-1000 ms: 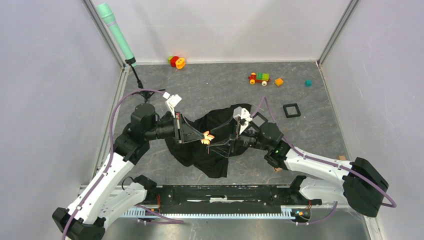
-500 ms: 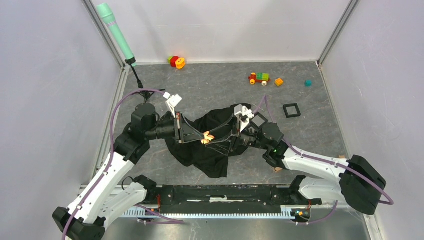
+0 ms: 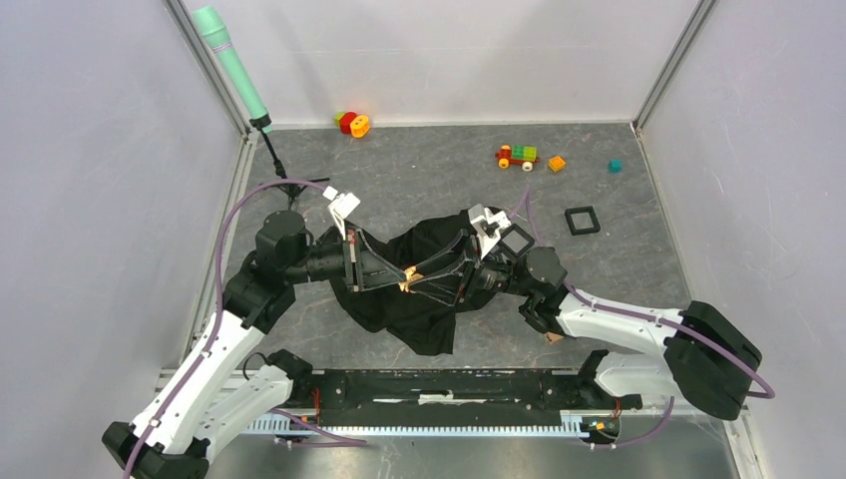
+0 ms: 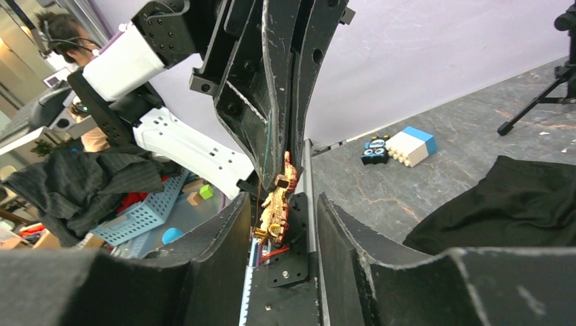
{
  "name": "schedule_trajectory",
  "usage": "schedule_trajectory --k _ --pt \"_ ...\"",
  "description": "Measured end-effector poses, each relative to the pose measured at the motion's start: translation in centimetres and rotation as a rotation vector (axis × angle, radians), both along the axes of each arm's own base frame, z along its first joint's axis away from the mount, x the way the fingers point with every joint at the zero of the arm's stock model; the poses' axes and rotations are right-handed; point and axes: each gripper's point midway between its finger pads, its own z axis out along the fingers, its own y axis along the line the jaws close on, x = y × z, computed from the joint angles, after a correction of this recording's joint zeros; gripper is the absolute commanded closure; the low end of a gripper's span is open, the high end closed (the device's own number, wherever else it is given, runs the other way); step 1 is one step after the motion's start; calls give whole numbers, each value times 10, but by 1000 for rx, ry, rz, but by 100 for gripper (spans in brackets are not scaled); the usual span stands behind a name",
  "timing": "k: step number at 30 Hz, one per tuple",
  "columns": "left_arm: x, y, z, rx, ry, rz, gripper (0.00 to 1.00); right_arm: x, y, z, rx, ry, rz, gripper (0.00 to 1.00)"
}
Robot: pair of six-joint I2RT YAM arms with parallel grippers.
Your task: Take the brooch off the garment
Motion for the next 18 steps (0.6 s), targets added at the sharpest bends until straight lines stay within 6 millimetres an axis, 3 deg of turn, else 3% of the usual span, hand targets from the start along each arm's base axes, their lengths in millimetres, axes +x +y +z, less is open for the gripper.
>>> schedule_trajectory --k 10,18 --pt "-3 0 -3 1 -1 -15 98 0 3 -3 3 42 17 52" --pt "1 1 -5 13 -19 2 98 5 2 -5 -31 35 -22 65"
